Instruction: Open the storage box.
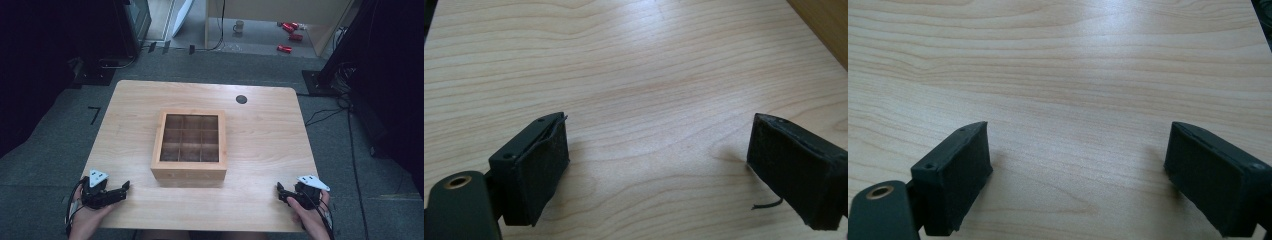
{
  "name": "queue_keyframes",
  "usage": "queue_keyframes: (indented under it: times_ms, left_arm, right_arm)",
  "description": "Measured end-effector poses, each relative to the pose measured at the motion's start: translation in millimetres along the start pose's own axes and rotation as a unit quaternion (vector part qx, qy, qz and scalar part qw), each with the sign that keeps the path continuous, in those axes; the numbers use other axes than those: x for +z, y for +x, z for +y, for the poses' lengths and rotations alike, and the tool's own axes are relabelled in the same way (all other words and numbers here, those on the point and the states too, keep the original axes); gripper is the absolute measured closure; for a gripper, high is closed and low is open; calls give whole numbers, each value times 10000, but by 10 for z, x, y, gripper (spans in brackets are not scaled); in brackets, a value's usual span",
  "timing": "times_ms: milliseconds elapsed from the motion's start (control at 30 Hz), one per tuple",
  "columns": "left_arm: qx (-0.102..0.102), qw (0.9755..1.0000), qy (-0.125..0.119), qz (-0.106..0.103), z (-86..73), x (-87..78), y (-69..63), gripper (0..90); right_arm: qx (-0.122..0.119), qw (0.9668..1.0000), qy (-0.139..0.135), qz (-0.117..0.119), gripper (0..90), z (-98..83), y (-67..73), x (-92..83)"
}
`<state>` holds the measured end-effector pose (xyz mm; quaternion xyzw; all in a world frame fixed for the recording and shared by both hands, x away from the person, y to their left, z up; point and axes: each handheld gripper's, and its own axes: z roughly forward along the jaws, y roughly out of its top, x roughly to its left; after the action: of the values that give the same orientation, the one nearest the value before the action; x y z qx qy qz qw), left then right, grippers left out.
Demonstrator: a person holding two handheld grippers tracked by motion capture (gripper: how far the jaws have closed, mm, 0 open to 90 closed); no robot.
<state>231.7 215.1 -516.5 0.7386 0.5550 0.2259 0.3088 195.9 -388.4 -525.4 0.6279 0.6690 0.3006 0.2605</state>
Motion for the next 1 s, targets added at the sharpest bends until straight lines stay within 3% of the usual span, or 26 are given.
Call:
queue_keyframes:
  times_ms: [100, 300, 433, 700, 800, 900, 933, 1000]
  left_arm:
    - [-222, 9998, -3, -10, 63, -17, -23, 142]
    - [-70, 9999, -108, -65, 157, -59, -166, 138]
    - [104, 9994, -150, -281, 210, -41, -315, 138]
    - [249, 9980, -244, -525, 314, -45, -524, 143]
    - [229, 9971, -294, -666, 367, -35, -584, 150]
    - [215, 9961, -323, -793, 393, -34, -610, 194]
    - [229, 9946, -402, -925, 413, -39, -639, 226]
    - [263, 9943, -405, -955, 424, -37, -657, 240]
  right_arm:
    - [2, 10000, 9, 10, 104, 2, 0, 2]
    - [-7, 10000, 10, 16, 103, 4, -1, 4]
    - [-23, 10000, 12, 27, 100, 8, 0, 9]
    - [-118, 9999, 17, 117, 92, 19, 13, 22]
    - [-70, 9999, -12, 118, 135, 32, 67, 15]
    - [-25, 9993, -101, 372, 135, 69, 150, -7]
    - [-42, 9990, -133, 430, 135, 86, 186, -16]
    - [-41, 9987, -147, 478, 136, 104, 229, -29]
